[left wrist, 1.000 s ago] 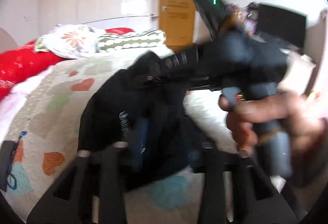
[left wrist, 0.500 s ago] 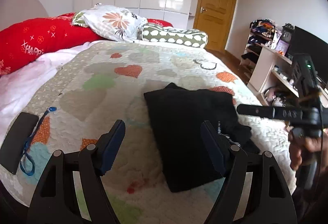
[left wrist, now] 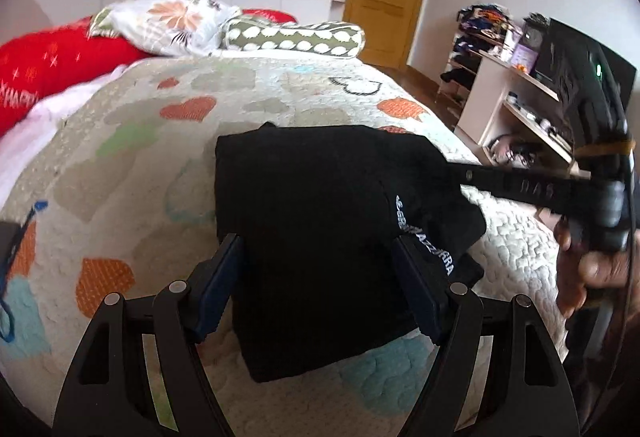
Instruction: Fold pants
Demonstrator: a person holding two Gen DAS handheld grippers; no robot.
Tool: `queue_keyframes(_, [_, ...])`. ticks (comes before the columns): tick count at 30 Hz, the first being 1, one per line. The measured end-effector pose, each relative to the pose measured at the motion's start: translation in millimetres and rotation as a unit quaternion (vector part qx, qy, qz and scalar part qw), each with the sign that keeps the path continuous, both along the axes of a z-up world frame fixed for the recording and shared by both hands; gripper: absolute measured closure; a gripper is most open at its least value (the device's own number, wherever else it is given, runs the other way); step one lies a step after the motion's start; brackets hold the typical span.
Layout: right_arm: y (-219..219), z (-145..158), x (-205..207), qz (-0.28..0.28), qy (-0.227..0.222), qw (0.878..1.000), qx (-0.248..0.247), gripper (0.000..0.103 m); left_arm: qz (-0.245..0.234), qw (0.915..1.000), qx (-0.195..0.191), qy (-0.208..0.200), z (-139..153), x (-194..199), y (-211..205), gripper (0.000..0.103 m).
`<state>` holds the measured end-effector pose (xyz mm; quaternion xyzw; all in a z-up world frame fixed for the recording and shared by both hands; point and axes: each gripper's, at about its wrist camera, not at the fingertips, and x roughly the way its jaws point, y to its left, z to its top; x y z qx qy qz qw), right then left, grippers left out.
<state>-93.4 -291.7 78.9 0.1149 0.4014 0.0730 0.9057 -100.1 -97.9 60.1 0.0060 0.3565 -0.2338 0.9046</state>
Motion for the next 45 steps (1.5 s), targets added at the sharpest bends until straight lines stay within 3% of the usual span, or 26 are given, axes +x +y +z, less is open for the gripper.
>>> queue_keyframes(4, [-1, -34, 10, -0.021, 0.039, 0.999, -0.017, 0.093, 0.012, 0.9998, 0.001, 0.018, 0, 4, 12, 0.026])
queue_keyframes(7, [-20, -23, 0, -0.04, 0.028, 0.998, 0.037, 0.087, 0.031, 0.9995, -0.001, 0.001, 12, 4, 24, 0.026])
queue_keyframes(9, [-25, -6, -7, -0.065, 0.01, 0.998, 0.022, 0.082, 0.045, 0.999, 0.003, -0.008, 18, 10, 27, 0.026])
queue_keyframes(12, [-13, 13, -6, -0.031, -0.024, 0.999, 0.03, 0.082, 0.051, 0.9986, 0.012, -0.007, 17, 18, 21, 0.027])
queue_keyframes(15, [9, 15, 10, -0.005, -0.028, 0.999, 0.021, 0.082, 0.045, 0.9988, 0.016, 0.005, 9, 18, 13, 0.026])
queue_keyframes(21, [25, -27, 64, 0.004, 0.027, 1.0, 0.012, 0.082, 0.035, 0.9986, 0.018, 0.034, -15, 20, 3, 0.026])
queue_keyframes(26, [20, -36, 73, 0.001, 0.023, 0.999, 0.036, 0.082, 0.036, 0.9986, 0.016, 0.036, -22, 23, 1, 0.025])
queue_keyframes(30, [19, -18, 55, 0.01, 0.026, 0.999, 0.025, 0.082, 0.041, 0.9987, 0.019, 0.022, -6, 15, 8, 0.025])
queue_keyframes(34, [24, 1, 16, 0.013, 0.004, 1.0, -0.019, 0.078, 0.054, 0.998, 0.031, -0.005, 5, 5, 18, 0.025])
queue_keyframes(39, [32, -14, -26, 0.014, 0.024, 0.998, -0.063, 0.076, 0.061, 0.9976, 0.032, 0.008, -8, 3, 20, 0.025])
queue_keyframes(42, [33, -29, -39, -0.001, 0.014, 0.996, -0.086, 0.07, 0.06, 0.9976, 0.03, 0.018, -16, 5, 16, 0.025])
queue_keyframes(45, [28, -33, -42, -0.011, 0.011, 0.997, -0.071, 0.069, 0.063, 0.9974, 0.032, 0.016, -17, 2, 13, 0.025])
